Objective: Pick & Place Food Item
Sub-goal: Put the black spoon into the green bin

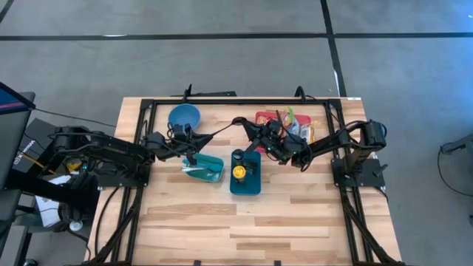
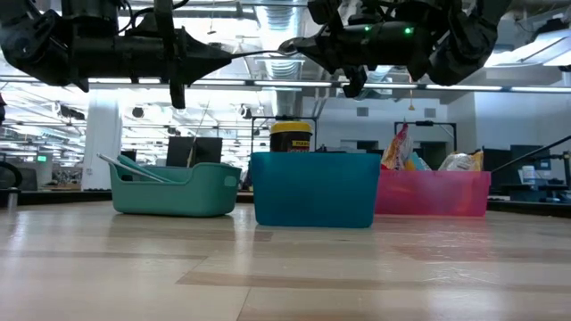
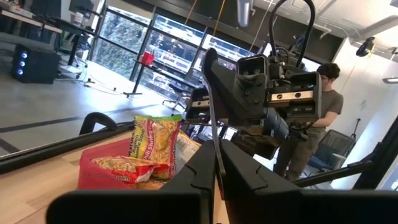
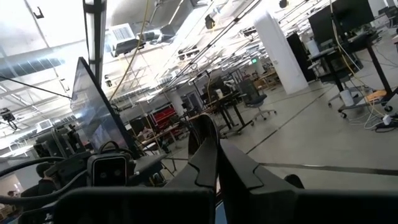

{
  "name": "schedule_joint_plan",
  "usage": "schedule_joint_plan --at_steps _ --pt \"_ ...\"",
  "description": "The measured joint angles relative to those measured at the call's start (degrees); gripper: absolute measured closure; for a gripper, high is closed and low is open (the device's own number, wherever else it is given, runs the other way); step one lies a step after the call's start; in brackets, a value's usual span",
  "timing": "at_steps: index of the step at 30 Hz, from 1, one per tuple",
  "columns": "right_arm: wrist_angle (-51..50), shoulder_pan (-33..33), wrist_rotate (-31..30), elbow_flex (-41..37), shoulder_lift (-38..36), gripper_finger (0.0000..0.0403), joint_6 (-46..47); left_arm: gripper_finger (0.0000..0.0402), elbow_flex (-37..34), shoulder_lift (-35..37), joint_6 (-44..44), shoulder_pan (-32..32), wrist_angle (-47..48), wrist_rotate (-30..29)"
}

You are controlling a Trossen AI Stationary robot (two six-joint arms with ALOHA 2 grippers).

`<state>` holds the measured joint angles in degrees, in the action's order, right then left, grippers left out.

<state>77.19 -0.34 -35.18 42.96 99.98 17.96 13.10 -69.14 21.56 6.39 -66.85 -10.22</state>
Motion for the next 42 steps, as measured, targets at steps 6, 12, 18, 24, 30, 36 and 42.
schedule_joint_plan --at_steps 6,12,18,24,30,36,42 --pt "-0.1 0.0 0.1 0.0 0.0 0.0403 0.0 0.0397 0.0 0.0 0.0 0.0 0.0 -0.4" --pt "-0.6 0.0 0.1 0.0 0.0 0.0403 0.0 0.0398 0.0 0.0 0.0 0.0 0.0 -0.5" --pt "-1.6 0.0 0.0 0.0 -0.1 0.0387 0.1 0.0399 0.0 0.0 -0.1 0.0 0.2 -0.6" --pt "-2.0 0.0 0.9 0.0 0.0 0.0363 -0.4 0.0399 0.0 0.0 -0.2 0.0 0.3 -0.4" --pt "-2.0 0.0 0.8 0.0 0.0 0.0338 -2.2 0.04 0.0 0.0 -0.2 0.0 0.3 -0.4" --pt "-1.9 0.8 0.6 0.0 0.0 0.0325 -6.3 0.04 0.0 0.0 -0.1 0.0 0.4 -0.4" --pt "-2.1 1.7 -1.1 0.0 -0.3 0.0324 -9.7 0.04 0.0 3.2 -0.1 0.7 3.7 -0.4"
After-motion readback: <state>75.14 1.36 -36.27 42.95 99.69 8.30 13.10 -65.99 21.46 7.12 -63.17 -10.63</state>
